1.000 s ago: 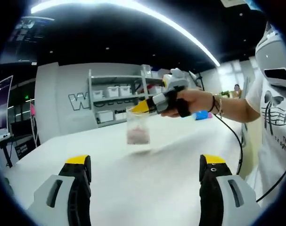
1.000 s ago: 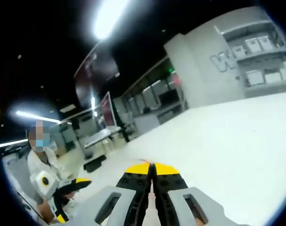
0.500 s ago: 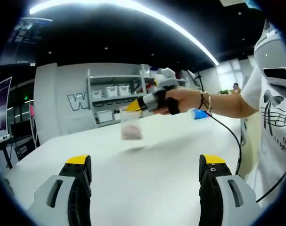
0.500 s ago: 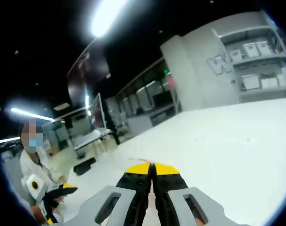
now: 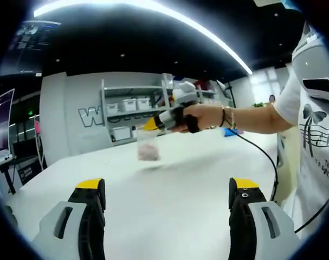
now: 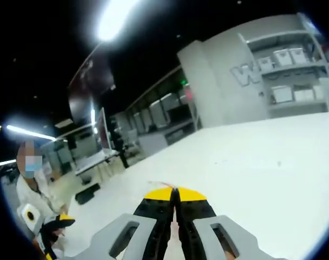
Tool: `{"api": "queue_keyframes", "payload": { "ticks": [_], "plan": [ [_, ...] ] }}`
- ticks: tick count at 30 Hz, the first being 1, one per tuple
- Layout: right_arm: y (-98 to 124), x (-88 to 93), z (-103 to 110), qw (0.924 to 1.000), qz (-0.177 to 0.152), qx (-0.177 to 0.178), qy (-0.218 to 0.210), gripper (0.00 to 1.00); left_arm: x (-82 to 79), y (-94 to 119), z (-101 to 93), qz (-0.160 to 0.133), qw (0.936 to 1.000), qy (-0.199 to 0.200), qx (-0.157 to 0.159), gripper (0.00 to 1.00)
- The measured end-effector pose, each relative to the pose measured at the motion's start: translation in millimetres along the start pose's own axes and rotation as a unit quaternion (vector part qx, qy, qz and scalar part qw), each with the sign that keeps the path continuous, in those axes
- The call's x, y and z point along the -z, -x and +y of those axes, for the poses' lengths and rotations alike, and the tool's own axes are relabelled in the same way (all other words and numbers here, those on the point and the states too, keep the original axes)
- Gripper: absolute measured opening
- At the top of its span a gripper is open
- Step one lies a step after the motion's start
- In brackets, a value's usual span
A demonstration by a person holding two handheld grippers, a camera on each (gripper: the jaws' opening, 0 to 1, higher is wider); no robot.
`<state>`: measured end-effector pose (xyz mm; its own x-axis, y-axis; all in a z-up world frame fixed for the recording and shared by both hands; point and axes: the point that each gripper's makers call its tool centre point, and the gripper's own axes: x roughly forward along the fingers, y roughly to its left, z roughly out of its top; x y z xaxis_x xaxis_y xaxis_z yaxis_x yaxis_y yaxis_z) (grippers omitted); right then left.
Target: Open the resealable bag by pulling the two sides of the seal apart until the entire bag opening is separated and visibly accessible.
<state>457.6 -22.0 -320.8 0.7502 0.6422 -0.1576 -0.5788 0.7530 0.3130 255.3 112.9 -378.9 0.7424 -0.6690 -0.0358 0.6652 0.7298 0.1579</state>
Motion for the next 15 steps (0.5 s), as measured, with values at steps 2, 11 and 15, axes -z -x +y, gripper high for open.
{"api": "queue_keyframes", "payload": {
  "ticks": [2,11,15],
  "plan": [
    [-2,-2.5,-5,1.0,0.0,0.006,0.001,0.0,0.1,0,0.3,0.0,1.0,0.0,0.0,0.93],
    [-14,-2.6,-22,0.9996,0.009,0.025,-0.006,0.0,1.8,1,3.7,0.005,1.0,-0.006,-0.003,0.93],
    [-20,-6.9,-28,0.9994,0.006,0.033,-0.007,0.0,2.1,1,7.3,0.006,0.9999,-0.007,-0.005,0.92]
  ]
}}
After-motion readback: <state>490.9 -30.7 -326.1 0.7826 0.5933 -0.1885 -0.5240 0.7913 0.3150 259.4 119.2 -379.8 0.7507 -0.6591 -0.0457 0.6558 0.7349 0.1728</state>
